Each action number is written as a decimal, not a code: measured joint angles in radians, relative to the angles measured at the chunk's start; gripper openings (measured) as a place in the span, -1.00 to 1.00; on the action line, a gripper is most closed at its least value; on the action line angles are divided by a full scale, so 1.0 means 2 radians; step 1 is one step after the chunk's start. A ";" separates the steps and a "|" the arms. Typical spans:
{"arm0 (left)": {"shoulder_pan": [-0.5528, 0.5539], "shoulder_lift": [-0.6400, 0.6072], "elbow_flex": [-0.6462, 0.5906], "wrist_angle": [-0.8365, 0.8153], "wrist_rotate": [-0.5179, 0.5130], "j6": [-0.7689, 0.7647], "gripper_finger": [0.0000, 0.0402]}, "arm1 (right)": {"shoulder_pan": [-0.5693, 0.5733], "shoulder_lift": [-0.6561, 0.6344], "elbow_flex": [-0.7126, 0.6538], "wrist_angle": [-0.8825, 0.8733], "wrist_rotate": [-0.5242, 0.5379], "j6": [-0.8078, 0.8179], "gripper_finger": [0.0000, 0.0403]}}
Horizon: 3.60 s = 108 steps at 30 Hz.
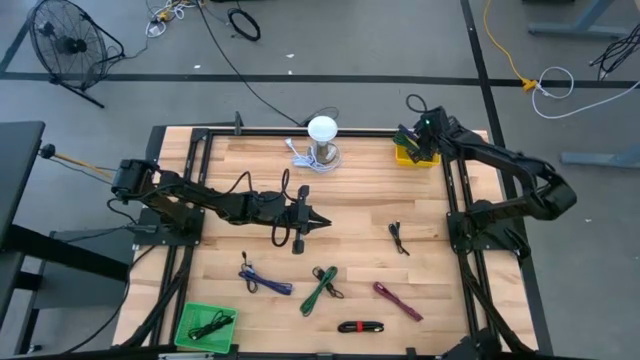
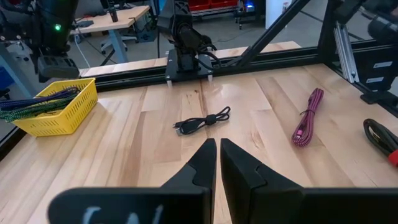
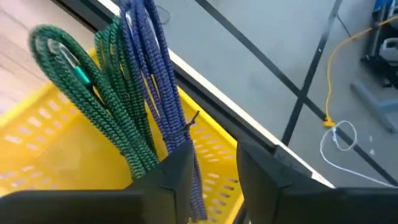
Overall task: Pick & Place USB Port
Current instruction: Put the black USB cable into the green bin
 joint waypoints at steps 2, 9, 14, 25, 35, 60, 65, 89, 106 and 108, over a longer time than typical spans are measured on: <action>0.000 0.000 0.000 0.000 0.000 0.000 -0.86 | 0.006 -0.013 0.000 -0.002 -0.021 0.007 -0.42; 0.000 0.000 0.000 0.000 0.000 0.000 -0.86 | 0.044 -0.084 0.000 -0.046 -0.108 0.038 -0.49; 0.000 0.000 0.000 0.000 0.000 0.000 -0.86 | 0.104 -0.128 0.001 -0.074 -0.127 0.078 -0.53; 0.000 0.000 0.000 -0.004 0.007 -0.003 -0.86 | 0.256 -0.169 0.001 -0.099 -0.195 0.155 -0.59; 0.000 0.000 0.000 -0.007 0.010 -0.014 -0.86 | 0.386 -0.169 0.001 -0.157 -0.203 0.270 -0.69; -0.058 0.000 0.000 -0.006 0.010 -0.032 -0.86 | 0.618 -0.043 0.001 -0.211 -0.122 0.568 -0.44; -0.077 0.000 0.000 -0.006 0.010 -0.030 -0.86 | 0.624 -0.007 0.001 -0.211 -0.121 0.580 -0.36; -0.080 0.000 0.000 -0.006 -0.006 -0.017 -0.86 | 0.623 0.105 0.000 -0.186 -0.097 0.570 -0.31; -0.080 0.000 0.000 -0.001 -0.006 -0.017 -0.86 | 0.623 0.094 -0.011 -0.186 -0.107 0.555 -0.94; -0.080 0.000 0.000 0.007 -0.006 -0.017 -0.86 | 0.623 0.080 0.001 -0.200 -0.109 0.543 -0.95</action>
